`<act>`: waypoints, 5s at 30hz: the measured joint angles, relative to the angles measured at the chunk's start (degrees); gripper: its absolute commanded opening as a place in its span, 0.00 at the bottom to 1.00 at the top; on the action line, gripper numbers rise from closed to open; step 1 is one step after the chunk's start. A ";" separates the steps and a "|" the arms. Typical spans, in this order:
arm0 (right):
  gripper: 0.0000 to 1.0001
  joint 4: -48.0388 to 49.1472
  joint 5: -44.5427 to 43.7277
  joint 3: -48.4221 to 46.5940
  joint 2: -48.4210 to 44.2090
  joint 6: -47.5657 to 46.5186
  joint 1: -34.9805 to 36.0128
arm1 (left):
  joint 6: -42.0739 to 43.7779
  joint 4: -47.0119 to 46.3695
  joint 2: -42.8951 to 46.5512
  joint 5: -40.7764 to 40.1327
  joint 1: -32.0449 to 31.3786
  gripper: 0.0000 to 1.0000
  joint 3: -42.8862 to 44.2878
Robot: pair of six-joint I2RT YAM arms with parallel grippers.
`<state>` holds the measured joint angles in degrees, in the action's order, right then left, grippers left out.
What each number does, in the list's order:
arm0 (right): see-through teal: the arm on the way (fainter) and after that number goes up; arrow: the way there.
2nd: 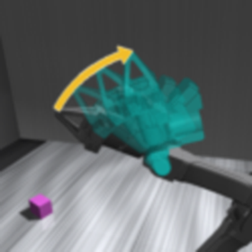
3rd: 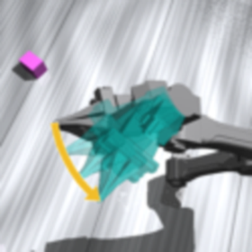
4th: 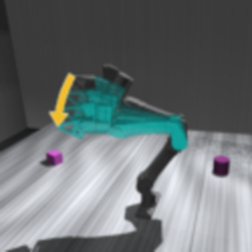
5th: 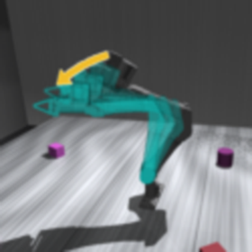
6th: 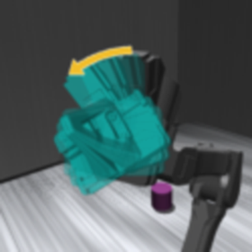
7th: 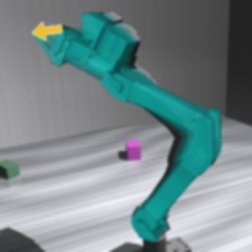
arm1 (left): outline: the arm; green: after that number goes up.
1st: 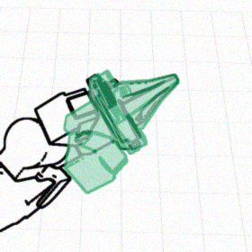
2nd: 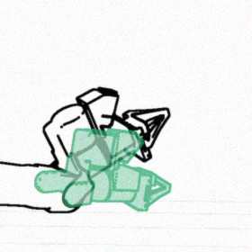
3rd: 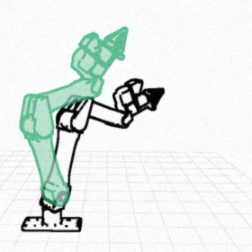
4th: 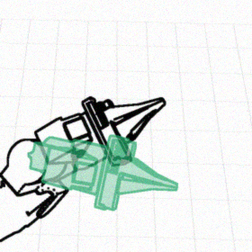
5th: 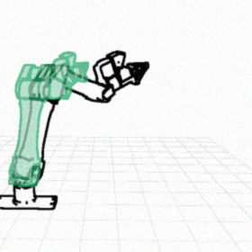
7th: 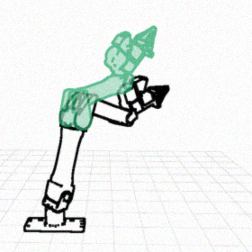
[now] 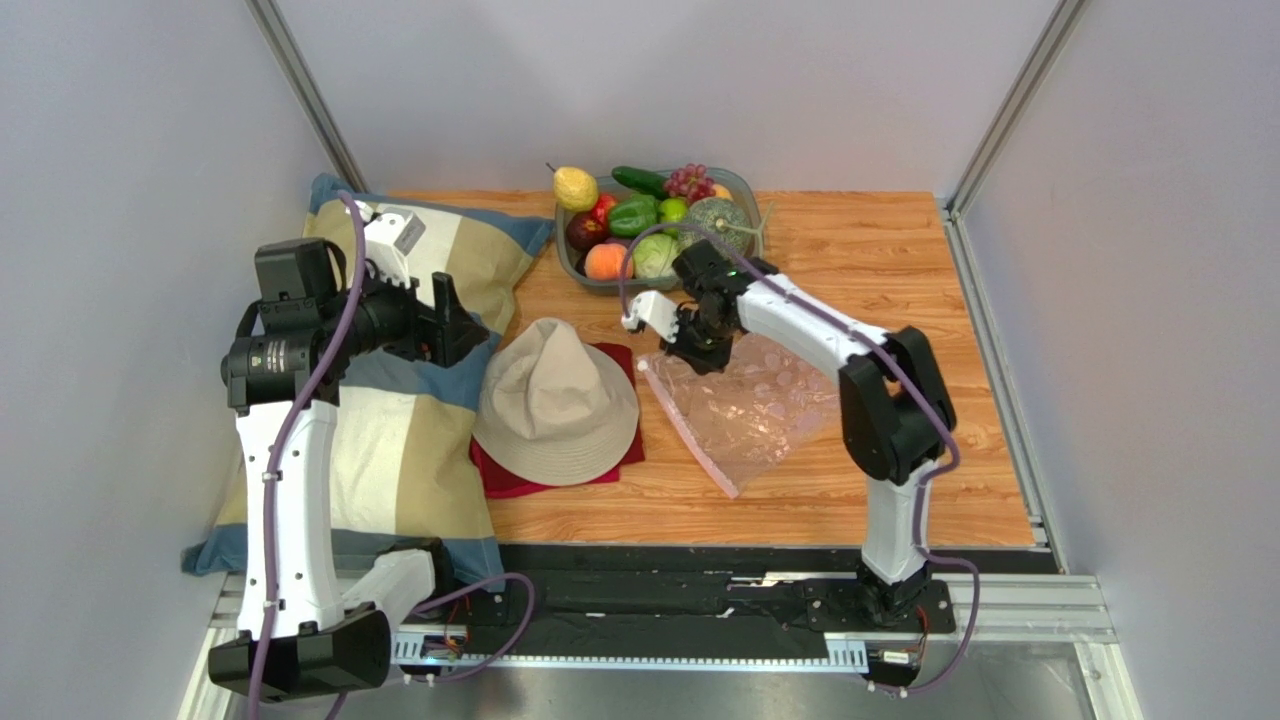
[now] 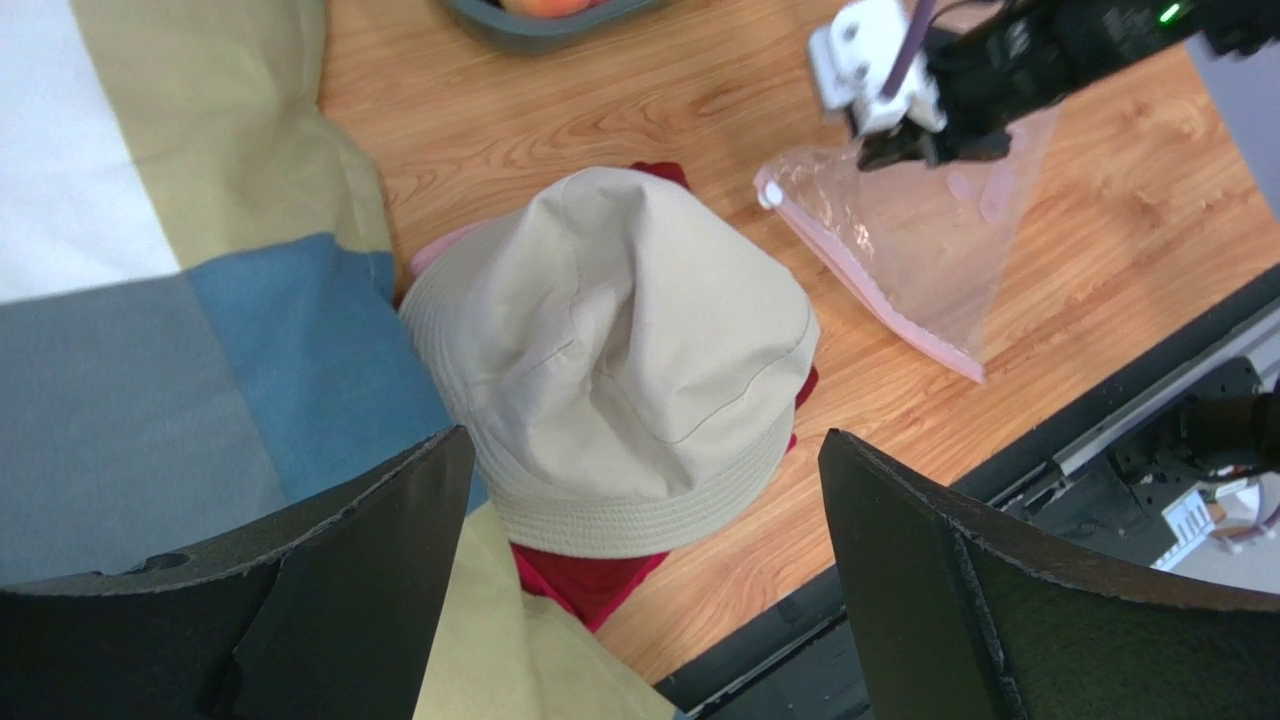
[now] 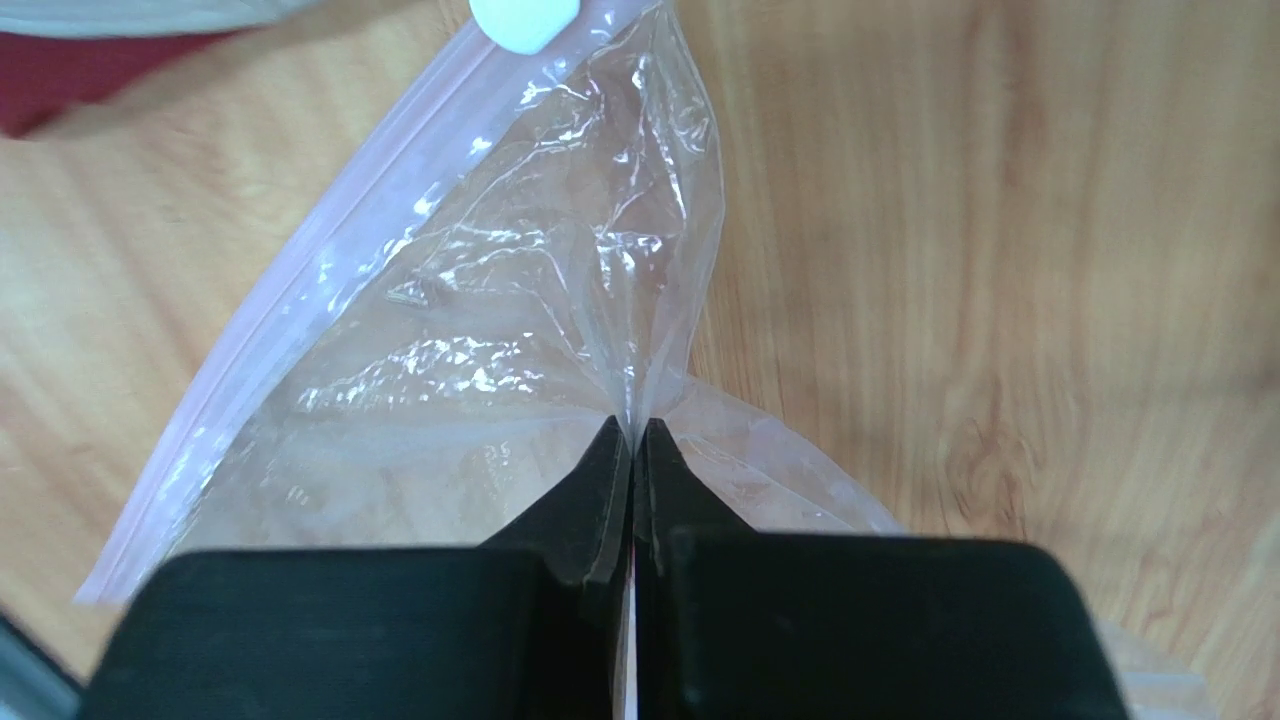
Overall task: Place the food in the zip-top bag and seal the zipper
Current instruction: Pick up the zipper food storage bag at the center of the board, then open the zipper of the food storage bag at the center of the board.
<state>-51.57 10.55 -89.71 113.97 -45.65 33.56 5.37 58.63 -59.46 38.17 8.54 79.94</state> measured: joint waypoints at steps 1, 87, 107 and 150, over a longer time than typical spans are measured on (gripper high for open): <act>0.00 -0.48 1.62 0.00 -1.92 0.70 -0.63 | 0.57 -0.42 0.00 0.35 -0.90 0.95 0.09; 0.02 13.60 23.06 15.85 -43.08 56.59 -23.58 | -42.21 -20.00 -44.85 -33.38 -57.24 0.00 31.54; 0.00 -5.92 18.34 3.30 -41.66 40.94 -27.17 | -30.29 -14.12 -35.12 -15.34 -45.24 0.00 26.43; 0.00 -2.49 8.37 17.62 -41.62 51.58 -32.85 | 12.31 -42.38 -60.39 -11.13 -45.62 0.64 39.26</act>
<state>-54.06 18.92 -72.10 72.36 5.93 0.71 17.67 16.25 -119.85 27.05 -37.08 119.20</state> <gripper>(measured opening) 0.010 0.653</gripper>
